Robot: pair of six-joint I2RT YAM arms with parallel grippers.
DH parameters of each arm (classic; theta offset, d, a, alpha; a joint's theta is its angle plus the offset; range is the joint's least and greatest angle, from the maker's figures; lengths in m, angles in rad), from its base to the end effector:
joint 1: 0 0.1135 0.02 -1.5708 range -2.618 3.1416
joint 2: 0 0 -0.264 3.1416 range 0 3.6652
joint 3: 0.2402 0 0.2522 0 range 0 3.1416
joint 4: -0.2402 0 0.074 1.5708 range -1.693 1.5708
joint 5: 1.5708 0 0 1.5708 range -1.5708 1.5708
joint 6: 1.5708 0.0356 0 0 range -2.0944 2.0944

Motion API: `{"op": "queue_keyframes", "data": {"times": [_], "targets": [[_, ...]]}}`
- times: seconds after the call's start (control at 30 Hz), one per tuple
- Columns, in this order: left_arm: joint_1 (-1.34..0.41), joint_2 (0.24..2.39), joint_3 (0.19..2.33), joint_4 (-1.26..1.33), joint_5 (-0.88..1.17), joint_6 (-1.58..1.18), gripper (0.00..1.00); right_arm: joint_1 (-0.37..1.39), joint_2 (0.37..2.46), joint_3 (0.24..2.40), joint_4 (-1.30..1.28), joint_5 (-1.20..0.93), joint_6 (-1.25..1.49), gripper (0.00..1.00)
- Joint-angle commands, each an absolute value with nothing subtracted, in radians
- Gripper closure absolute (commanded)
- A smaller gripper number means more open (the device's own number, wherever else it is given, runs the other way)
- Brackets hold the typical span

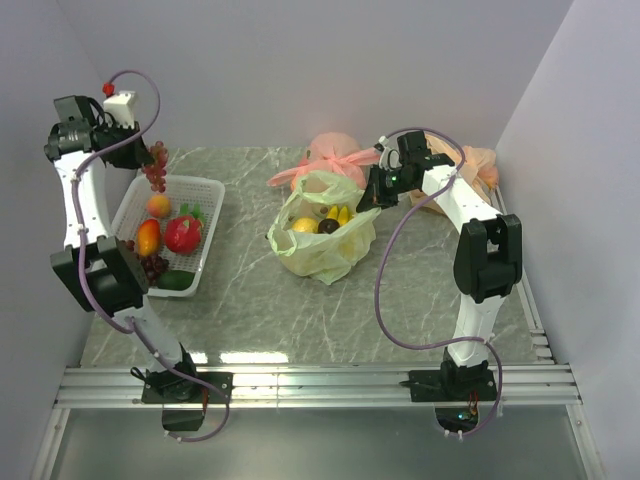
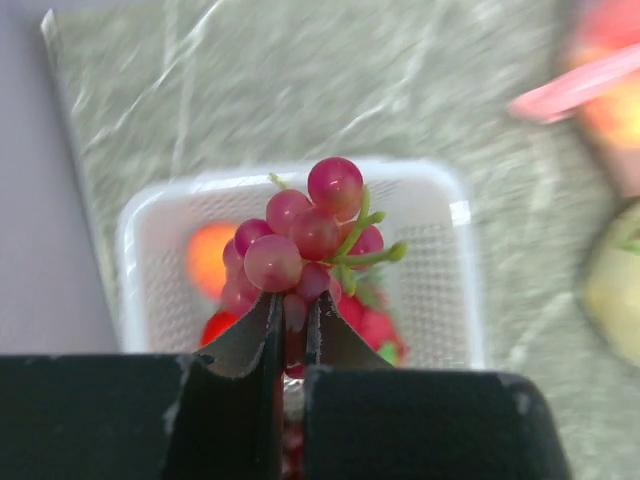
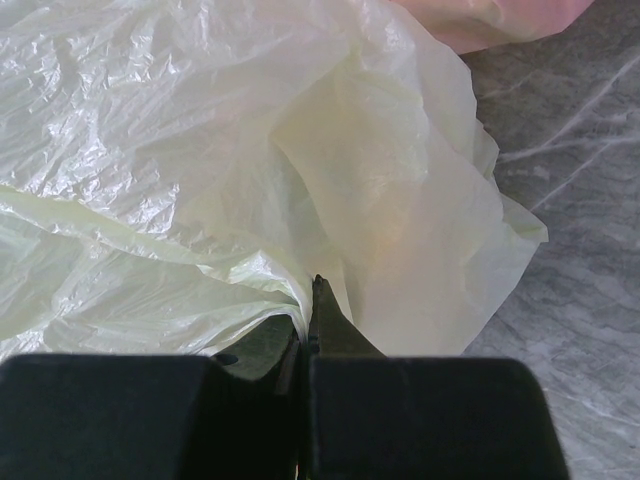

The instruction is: Place the fake fruits into the plastic bag and tie a complex knot

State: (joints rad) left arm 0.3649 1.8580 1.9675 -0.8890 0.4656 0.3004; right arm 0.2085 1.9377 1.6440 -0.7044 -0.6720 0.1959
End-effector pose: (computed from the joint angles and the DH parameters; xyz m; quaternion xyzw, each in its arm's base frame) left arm 0.3859 0.1303 0.3787 0.0599 0.9003 -0.0788 0.4240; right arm 0.4080 0.1090 0.2608 -0.0988 0.9050 0.3634 0.1977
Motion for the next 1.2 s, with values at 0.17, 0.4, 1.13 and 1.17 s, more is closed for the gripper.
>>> {"op": "queue_keyframes", "data": {"times": [0.17,0.4,1.13,1.17], "targets": [[0.209,1.677,2.005,-0.784,0.87,0.207,1.0,0.193,1.918,1.689,-0.689,-0.703,0.207,1.0],[-0.038,1.551,1.762,-0.462,1.006,0.1,1.0,0.186,1.911,1.68,-0.684,-0.729,0.224,1.0],[-0.454,1.734,1.578,-0.624,0.867,0.549,0.98,0.163,1.919,1.652,-0.663,-0.848,0.301,1.0],[-0.466,1.759,1.621,-0.641,0.844,0.549,0.93,0.161,1.922,1.658,-0.663,-0.851,0.299,1.0]]}}
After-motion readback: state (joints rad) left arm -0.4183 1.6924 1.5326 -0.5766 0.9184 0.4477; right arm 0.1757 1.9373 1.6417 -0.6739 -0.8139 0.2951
